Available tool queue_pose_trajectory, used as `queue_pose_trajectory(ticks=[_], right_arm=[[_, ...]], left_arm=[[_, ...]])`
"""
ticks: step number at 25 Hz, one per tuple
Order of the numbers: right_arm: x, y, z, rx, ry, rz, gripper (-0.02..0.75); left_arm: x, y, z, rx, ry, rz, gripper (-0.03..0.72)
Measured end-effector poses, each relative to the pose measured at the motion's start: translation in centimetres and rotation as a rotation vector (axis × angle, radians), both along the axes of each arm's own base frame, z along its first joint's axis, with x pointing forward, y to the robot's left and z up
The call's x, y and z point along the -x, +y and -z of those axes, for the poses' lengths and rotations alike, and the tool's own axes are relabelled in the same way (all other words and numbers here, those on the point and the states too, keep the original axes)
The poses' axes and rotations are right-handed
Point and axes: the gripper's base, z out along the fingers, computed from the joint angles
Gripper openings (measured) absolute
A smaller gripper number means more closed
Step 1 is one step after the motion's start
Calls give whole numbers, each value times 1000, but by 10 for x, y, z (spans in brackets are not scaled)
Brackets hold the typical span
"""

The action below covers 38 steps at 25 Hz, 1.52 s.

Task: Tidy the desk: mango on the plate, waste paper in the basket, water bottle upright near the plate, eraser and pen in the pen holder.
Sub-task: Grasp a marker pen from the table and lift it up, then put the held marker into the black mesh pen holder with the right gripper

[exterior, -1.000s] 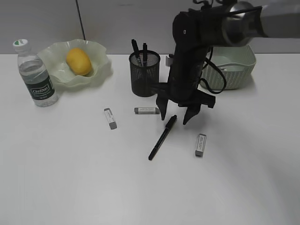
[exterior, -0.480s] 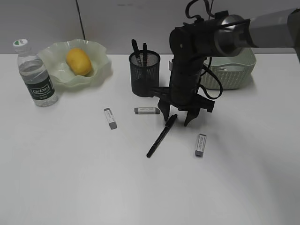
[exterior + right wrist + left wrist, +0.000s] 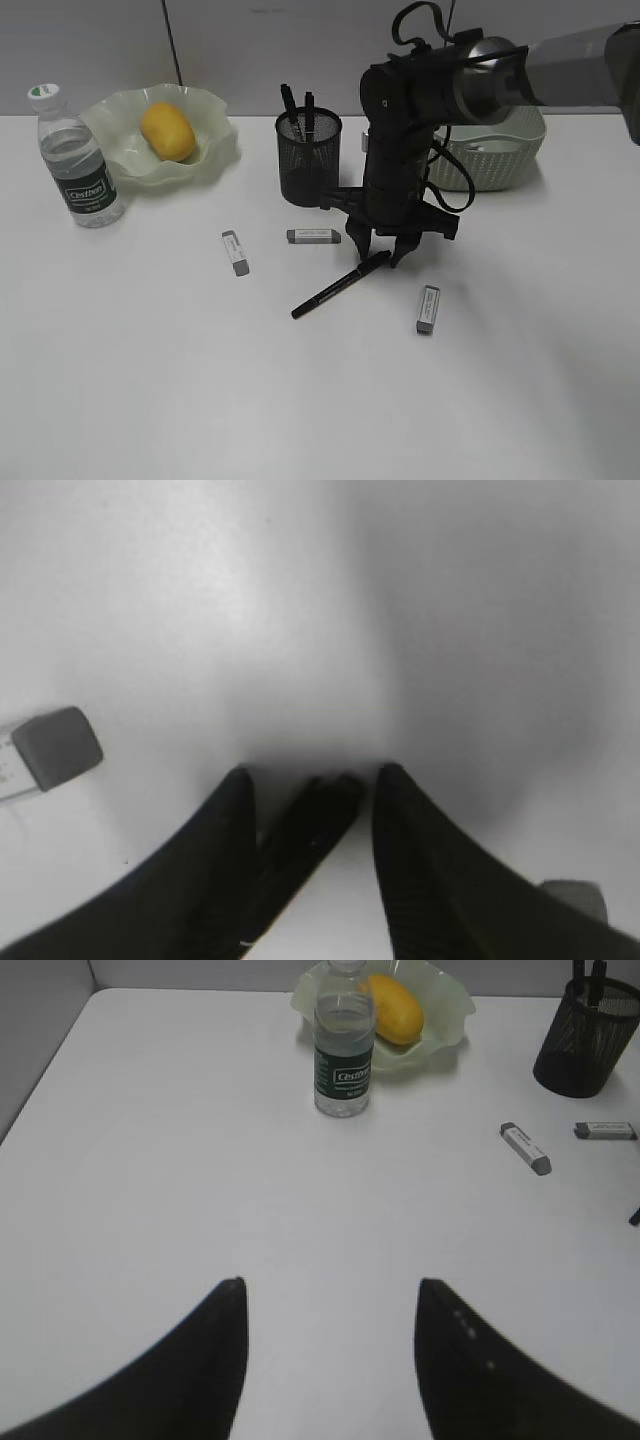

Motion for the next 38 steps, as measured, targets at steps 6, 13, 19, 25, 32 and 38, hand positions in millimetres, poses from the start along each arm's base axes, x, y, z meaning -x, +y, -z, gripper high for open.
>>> queue_pose_trajectory(ticks=[6, 13, 19, 25, 32, 38], right_arm=[[0, 0, 0, -3, 5, 4, 193], [0, 1, 0, -5, 5, 1, 142], [-3, 4, -3, -8, -7, -81, 142], [-14, 8, -32, -10, -103, -225, 142], [-28, 7, -113, -1, -420, -329, 141], [-42, 15, -161, -89, -786, -389, 141]], left_arm=[[0, 0, 0, 0, 0, 0, 413], [0, 0, 0, 0, 0, 0, 413], [0, 0, 0, 0, 0, 0, 409], [0, 0, 0, 0, 0, 0, 403], [0, 0, 0, 0, 0, 0, 397], [0, 0, 0, 0, 0, 0, 391]])
